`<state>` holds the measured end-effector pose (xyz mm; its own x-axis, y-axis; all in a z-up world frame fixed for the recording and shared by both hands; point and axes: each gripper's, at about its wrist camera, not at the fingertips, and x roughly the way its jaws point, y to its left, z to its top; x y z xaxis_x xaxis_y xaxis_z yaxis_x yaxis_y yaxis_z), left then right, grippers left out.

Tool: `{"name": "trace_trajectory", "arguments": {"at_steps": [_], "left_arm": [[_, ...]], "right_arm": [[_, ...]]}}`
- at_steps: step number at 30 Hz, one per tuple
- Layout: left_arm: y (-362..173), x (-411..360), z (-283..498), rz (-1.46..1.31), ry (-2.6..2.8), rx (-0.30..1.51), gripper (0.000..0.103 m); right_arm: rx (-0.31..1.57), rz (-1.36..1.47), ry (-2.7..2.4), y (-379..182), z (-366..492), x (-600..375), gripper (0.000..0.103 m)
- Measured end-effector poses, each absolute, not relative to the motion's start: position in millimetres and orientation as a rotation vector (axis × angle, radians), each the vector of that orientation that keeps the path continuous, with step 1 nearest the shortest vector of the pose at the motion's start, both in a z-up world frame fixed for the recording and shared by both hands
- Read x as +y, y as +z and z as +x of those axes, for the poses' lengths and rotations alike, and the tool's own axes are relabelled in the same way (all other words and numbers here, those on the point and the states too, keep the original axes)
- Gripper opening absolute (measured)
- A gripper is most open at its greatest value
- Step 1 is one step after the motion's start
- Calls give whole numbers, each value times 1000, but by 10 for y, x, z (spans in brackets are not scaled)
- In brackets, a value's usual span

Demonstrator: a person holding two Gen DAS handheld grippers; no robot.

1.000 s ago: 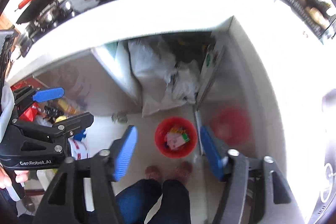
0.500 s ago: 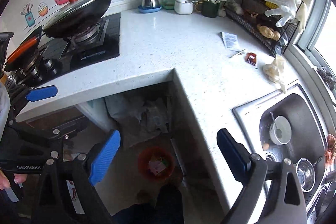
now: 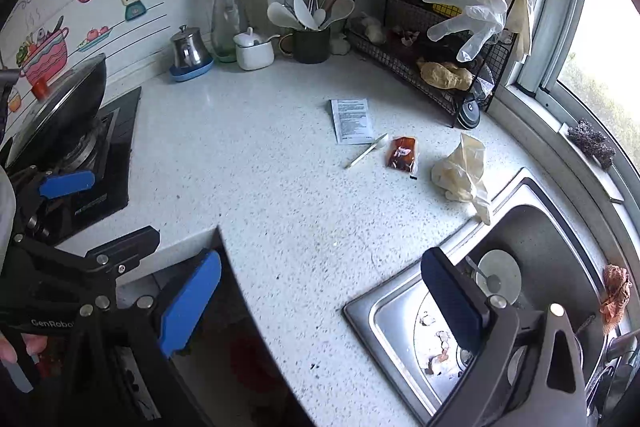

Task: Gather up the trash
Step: 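Raise both tools from the bin back up to the counter, then grasp the white plastic spoon with the right tool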

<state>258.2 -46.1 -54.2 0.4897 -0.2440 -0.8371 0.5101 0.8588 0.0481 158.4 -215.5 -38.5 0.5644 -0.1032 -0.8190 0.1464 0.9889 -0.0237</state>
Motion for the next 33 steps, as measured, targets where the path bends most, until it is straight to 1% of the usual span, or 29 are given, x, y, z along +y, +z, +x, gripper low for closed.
{"name": "trace_trajectory", "arguments": {"at_steps": [6, 14, 16, 17, 19, 22, 23, 25, 26, 27, 28, 29, 30, 31, 33], "left_arm": [[-630, -801, 3270, 304, -448, 989, 102], [-1071, -1036, 3948, 343, -375, 1092, 102], [-1206, -1042, 4090, 340, -355, 1131, 102], [-1265, -1036, 4145, 337, -347, 1147, 102], [-1368, -1038, 4254, 328, -335, 1174, 102], [-1486, -1084, 4381, 320, -335, 1204, 102], [-1515, -1108, 4411, 326, -334, 1207, 102], [-1547, -1154, 4463, 333, -335, 1211, 102], [-1559, -1164, 4484, 327, -337, 1214, 102], [-1567, -1169, 4517, 318, -336, 1220, 102], [-1572, -1167, 4533, 309, -332, 1227, 102], [-1574, -1164, 4544, 300, -327, 1232, 102], [-1570, -1163, 4551, 293, -322, 1236, 102], [-1561, -1165, 4554, 290, -319, 1238, 102], [-1523, -1197, 4556, 287, -326, 1235, 102]], "right_arm": [[990, 103, -154, -480, 2123, -2484, 100], [1097, 205, -91, -951, 2792, -2789, 100], [1128, 226, -70, -1082, 2928, -2805, 92], [1141, 229, -66, -1126, 2986, -2796, 90], [1171, 226, -65, -1227, 3097, -2793, 80], [1214, 255, -66, -1374, 3231, -2816, 69], [1225, 272, -70, -1414, 3272, -2842, 68], [1235, 288, -92, -1458, 3313, -2865, 61], [1216, 279, -103, -1434, 3322, -2865, 60], [1215, 282, -107, -1427, 3337, -2874, 53], [1215, 274, -114, -1413, 3347, -2875, 42], [1216, 258, -125, -1397, 3358, -2871, 34], [1220, 245, -134, -1385, 3352, -2870, 16], [1223, 243, -129, -1380, 3353, -2872, 10], [1233, 243, -110, -1362, 3319, -2878, 3]]}}
